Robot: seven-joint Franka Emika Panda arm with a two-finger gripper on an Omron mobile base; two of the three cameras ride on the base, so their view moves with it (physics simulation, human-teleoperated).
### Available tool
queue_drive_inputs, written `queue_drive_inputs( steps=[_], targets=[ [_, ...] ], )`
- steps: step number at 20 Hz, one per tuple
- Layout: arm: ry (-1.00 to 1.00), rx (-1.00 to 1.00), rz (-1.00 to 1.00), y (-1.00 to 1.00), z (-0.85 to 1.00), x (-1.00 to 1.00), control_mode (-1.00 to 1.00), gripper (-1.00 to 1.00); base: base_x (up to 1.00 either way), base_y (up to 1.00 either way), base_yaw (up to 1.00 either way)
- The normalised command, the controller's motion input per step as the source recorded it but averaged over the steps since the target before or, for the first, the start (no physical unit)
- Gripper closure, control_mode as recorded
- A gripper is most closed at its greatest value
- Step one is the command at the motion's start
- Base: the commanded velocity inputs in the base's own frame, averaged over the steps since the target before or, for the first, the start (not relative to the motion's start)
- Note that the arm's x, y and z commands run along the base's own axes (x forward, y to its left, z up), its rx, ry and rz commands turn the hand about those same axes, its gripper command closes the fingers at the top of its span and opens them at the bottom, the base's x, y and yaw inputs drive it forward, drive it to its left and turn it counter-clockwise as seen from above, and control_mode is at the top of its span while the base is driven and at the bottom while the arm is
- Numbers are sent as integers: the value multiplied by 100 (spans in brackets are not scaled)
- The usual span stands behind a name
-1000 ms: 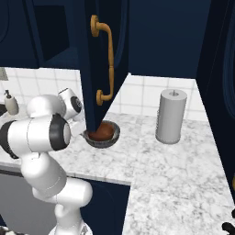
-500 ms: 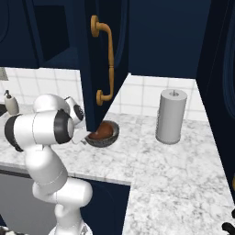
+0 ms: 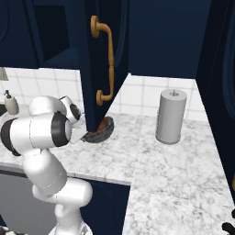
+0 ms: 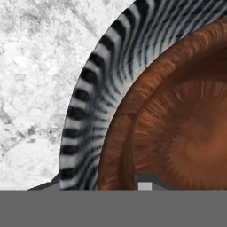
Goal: Pick up the bowls on the counter and stack them on top of one another in the open cabinet. Place the smaller bowl on top of the larger bowl.
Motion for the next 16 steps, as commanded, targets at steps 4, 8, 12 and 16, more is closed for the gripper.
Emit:
queue_drive_inputs(
  steps=[4, 8, 12, 16],
  targets=[
    [-4, 8, 0, 0, 98, -97, -100, 100, 0, 0, 0],
    [-1, 2, 0, 0, 100, -100, -100, 100, 0, 0, 0],
    [-23, 0, 12, 0, 100, -91, -100, 100, 0, 0, 0],
    [-47, 0, 27, 0, 100, -81, -100, 100, 0, 0, 0]
  ],
)
